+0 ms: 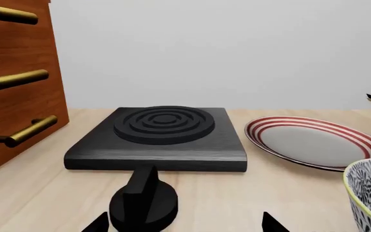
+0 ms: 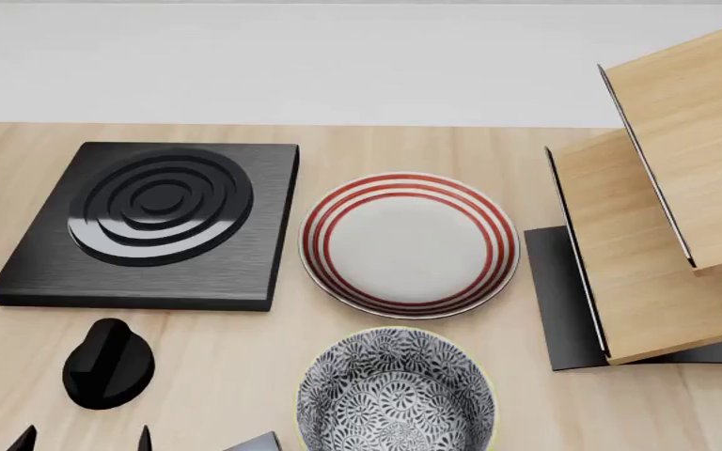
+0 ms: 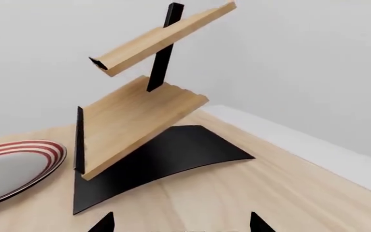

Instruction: Pick up the cream cheese and put it in the bowl.

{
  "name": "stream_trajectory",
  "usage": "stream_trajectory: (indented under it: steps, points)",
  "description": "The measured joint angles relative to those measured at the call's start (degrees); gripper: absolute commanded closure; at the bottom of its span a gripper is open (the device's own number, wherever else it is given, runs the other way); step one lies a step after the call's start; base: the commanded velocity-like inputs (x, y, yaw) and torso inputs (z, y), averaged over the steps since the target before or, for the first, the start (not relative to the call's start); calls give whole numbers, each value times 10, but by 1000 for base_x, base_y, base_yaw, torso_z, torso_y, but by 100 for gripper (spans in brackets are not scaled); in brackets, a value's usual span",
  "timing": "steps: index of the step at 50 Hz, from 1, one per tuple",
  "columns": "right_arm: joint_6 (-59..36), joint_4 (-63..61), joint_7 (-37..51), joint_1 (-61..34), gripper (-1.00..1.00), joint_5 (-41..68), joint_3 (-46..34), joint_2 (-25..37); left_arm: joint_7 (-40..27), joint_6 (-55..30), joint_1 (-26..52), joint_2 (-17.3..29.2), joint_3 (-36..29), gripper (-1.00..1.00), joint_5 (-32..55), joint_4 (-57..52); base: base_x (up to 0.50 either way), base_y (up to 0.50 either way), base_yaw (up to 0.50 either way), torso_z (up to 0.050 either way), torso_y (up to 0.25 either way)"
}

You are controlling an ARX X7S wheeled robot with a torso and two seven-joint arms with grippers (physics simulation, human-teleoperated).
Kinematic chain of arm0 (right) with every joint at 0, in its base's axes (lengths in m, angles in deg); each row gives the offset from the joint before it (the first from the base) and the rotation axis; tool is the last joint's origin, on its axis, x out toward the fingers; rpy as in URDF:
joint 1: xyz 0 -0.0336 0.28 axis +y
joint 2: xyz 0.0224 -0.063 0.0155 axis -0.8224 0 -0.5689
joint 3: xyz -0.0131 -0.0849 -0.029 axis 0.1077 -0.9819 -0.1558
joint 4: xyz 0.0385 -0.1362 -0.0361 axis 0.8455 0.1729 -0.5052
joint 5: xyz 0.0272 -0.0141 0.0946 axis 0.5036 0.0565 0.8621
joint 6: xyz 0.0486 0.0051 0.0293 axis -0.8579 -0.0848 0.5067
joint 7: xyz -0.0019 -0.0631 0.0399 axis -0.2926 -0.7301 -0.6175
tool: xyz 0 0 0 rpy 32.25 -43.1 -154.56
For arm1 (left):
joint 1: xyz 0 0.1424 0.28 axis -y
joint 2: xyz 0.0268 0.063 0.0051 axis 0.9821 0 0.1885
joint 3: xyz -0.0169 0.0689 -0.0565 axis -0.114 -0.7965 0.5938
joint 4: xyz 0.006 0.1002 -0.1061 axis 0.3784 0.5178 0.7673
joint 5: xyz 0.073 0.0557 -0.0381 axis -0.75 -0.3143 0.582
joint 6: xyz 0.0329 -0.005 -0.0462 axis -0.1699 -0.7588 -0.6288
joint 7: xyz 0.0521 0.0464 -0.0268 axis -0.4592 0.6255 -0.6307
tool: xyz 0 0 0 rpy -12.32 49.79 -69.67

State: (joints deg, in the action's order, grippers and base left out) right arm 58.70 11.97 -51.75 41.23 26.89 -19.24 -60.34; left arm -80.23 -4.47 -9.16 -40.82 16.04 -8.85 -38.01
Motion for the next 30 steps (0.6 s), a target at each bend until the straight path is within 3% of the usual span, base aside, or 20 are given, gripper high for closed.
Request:
stream_trajectory:
  steps: [18, 30]
  points:
    - [15, 5, -13, 10, -100, 32, 16, 1, -3, 1, 1, 3, -5, -100, 3, 0, 0, 0, 0, 0, 0]
    - [12, 8, -19, 7, -100, 44, 15, 4, 21, -43, -4, 26, -27, -100, 15, -42, 0, 0, 0, 0, 0]
